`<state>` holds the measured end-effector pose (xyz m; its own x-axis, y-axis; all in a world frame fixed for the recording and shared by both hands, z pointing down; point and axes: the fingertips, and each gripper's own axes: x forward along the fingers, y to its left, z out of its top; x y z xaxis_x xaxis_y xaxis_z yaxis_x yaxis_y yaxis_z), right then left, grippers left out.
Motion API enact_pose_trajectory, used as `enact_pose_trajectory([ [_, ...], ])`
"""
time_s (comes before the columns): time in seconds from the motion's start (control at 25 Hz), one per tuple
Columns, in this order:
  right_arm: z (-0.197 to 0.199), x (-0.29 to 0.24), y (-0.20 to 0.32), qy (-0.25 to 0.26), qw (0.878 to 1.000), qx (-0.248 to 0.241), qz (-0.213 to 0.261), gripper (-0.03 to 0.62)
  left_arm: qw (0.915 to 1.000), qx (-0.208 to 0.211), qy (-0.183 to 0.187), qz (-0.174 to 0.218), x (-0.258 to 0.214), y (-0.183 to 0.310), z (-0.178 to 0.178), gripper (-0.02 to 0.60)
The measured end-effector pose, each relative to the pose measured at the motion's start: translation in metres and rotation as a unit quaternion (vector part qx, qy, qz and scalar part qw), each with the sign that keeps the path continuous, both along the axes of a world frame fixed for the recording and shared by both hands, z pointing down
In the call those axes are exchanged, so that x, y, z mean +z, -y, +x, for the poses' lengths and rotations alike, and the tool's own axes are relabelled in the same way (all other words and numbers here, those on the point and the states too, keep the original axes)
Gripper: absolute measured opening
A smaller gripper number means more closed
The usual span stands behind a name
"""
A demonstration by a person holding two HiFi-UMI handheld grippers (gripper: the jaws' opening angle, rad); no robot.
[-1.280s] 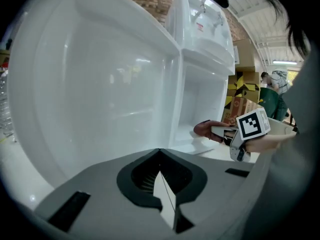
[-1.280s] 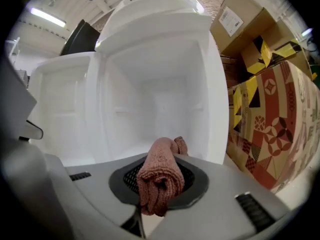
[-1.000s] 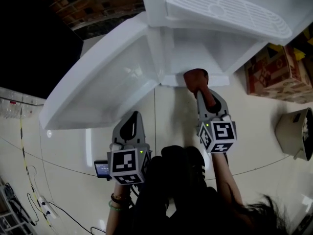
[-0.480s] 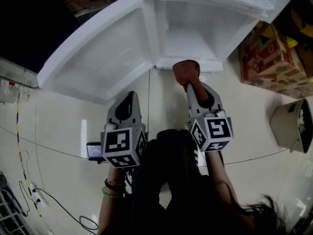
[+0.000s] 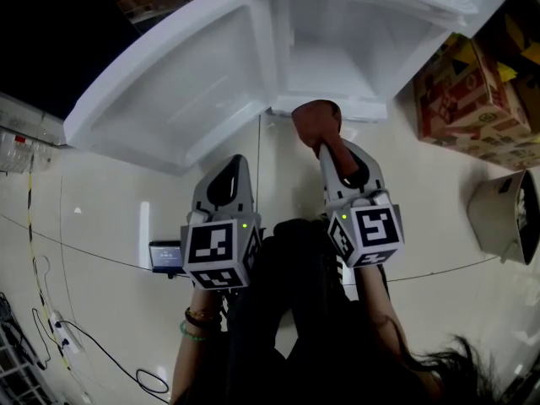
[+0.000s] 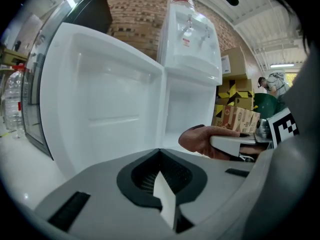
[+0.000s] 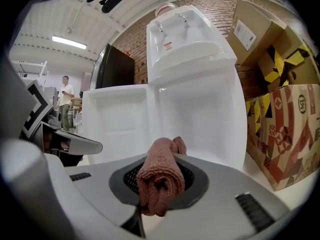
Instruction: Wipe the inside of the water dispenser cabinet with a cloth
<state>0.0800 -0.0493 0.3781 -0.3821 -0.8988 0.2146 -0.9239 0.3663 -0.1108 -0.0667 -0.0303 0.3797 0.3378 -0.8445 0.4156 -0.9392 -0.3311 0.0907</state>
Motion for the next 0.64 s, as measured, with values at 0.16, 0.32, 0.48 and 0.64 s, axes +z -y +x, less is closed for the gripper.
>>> enact_pose_trajectory([
  [0.16, -0.0004, 0.003, 0.0001, 0.002, 1.0, 0.0, -0.003, 0.072, 1.0, -0.004, -0.001, -0.001, 0.0006, 0.0002, -0.0023, 0.003],
  [0.32, -0.0005, 0.0031, -0.0001, 0.001, 1.0, 0.001, -0.003, 0.072, 1.0, -0.004, -0.001, -0.001, 0.0019, -0.0006, -0.0029, 0.003],
  [0.48, -0.0013, 0.0054, -0.0019, 0.0, 1.0, -0.001, -0.006, 0.072, 1.0, -0.006, -0.002, -0.002, 0.0029, -0.0018, -0.0048, 0.003],
  [0.64, -0.0007, 0.0065, -0.0028, 0.001, 1.0, 0.0, -0.007, 0.072, 1.0, -0.007, -0.002, -0.002, 0.0037, -0.0027, -0.0053, 0.003],
])
